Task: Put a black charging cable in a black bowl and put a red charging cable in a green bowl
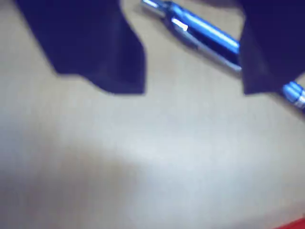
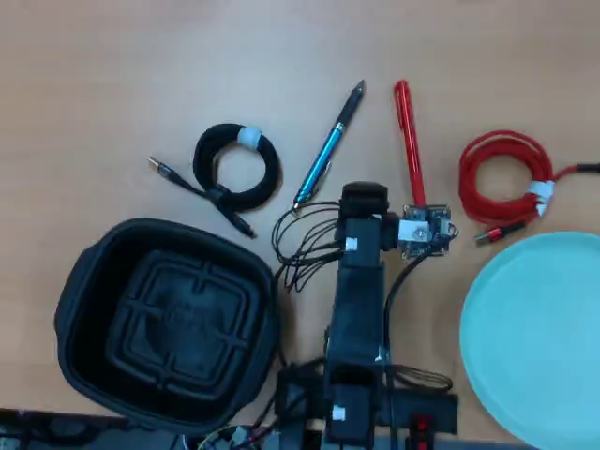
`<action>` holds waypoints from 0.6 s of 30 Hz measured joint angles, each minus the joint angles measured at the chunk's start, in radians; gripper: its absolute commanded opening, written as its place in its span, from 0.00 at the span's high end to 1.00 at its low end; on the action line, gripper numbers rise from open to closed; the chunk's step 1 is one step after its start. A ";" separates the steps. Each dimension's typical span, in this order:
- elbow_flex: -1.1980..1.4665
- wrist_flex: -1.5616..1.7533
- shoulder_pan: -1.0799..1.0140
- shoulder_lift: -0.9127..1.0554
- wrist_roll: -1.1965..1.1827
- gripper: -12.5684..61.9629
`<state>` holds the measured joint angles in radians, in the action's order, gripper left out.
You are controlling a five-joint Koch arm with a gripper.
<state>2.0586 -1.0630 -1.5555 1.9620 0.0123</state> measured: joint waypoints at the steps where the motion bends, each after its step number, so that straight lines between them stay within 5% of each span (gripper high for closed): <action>1: -0.008 -0.012 -0.003 0.000 0.000 0.58; 13: -0.278 -0.210 0.017 -0.084 -0.130 0.57; 18: -0.334 -0.229 0.176 -0.107 -0.103 0.58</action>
<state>1.7242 -1.2916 -1.3790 1.8546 -0.0905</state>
